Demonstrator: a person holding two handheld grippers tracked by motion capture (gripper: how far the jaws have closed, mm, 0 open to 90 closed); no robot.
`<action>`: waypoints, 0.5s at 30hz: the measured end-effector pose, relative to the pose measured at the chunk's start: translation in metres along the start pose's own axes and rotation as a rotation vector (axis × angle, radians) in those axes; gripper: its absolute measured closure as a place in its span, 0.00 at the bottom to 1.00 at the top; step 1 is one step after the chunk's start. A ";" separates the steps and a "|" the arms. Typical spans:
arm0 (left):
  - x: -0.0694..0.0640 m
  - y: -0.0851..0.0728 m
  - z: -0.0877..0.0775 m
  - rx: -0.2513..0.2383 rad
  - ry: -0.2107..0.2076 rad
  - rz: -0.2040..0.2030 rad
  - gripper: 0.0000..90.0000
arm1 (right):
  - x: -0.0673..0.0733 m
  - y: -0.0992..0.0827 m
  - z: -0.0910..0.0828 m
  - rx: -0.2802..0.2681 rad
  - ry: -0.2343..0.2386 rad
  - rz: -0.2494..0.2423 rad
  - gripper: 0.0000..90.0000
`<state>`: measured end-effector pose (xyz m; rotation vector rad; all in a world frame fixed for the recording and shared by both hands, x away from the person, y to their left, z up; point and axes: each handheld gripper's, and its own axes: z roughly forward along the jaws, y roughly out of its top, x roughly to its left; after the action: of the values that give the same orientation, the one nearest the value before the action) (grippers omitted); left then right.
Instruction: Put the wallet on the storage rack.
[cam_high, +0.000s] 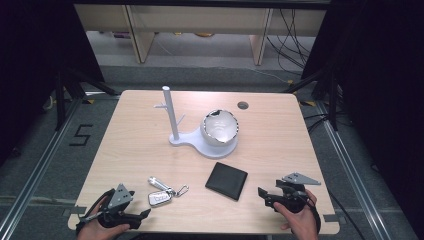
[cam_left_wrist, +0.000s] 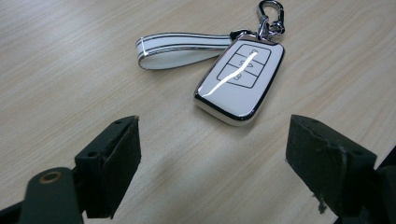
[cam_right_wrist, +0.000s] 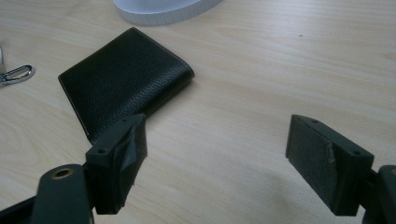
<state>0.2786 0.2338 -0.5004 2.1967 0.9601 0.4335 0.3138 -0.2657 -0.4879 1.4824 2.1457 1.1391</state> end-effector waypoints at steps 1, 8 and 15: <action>0.000 0.000 0.000 0.000 0.000 0.000 0.20 | 0.000 0.000 0.000 0.000 0.000 0.000 0.24; 0.000 0.003 -0.001 -0.017 0.004 -0.007 0.20 | 0.001 0.000 -0.001 0.006 0.038 0.028 0.24; -0.002 0.020 -0.001 -0.051 -0.030 -0.009 0.21 | 0.003 0.000 -0.001 0.024 0.064 0.040 0.25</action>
<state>0.2872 0.2230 -0.4854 2.1465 0.9331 0.4154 0.3119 -0.2633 -0.4868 1.5254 2.1880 1.1944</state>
